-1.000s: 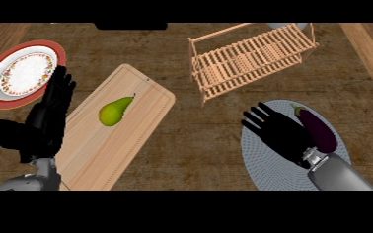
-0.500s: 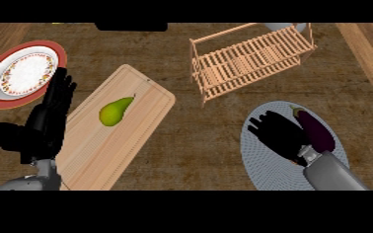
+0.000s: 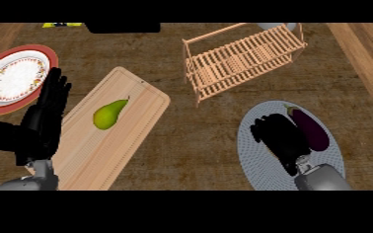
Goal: Pick the croissant from the placemat and place it in the tiered shelf
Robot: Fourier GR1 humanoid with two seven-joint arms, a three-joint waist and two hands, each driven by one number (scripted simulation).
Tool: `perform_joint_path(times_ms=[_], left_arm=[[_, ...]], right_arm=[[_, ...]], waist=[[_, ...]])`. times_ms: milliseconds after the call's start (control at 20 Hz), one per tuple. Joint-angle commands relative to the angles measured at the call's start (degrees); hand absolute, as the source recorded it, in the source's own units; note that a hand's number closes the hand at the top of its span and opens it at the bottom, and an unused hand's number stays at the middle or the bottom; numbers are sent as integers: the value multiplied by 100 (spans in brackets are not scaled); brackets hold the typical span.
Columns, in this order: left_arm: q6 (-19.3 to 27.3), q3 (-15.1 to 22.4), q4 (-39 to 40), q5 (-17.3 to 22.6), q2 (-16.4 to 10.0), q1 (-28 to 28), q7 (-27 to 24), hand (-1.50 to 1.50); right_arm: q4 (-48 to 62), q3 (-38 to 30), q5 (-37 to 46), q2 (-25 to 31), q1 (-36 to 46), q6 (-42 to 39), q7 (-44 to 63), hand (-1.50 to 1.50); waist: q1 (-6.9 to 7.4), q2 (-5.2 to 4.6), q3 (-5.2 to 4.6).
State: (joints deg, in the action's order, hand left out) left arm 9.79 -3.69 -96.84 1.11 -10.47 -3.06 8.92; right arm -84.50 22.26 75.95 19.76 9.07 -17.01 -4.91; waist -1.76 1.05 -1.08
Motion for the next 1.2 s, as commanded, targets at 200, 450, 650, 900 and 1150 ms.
perform_joint_path(times_ms=[200, 450, 650, 900, 1150], left_arm=[[-40, -2, -46, 47, -10, -94, 202, 0], [-40, -15, -71, -50, -52, -92, 166, 0], [61, 161, 14, -136, 175, 28, 55, 0], [-4, 51, -130, -35, 86, -53, 173, 0], [-184, -44, -63, 41, 10, -3, -17, 0]], right_arm=[[-1170, -455, -1116, -1129, -935, -651, 670, 150], [-2799, -822, -1758, -1172, -1316, -1222, 843, 150], [-3954, -917, -2797, -1952, -1215, -1477, 1805, 150], [-5064, -1782, -3606, -1969, -651, -1687, 3256, 150], [-5096, -2634, -3770, -1841, 634, -2109, 4129, 150]], waist=[[47, -75, 106], [85, -80, 107], [5, -60, 102], [118, -82, 102], [188, -100, 103]])
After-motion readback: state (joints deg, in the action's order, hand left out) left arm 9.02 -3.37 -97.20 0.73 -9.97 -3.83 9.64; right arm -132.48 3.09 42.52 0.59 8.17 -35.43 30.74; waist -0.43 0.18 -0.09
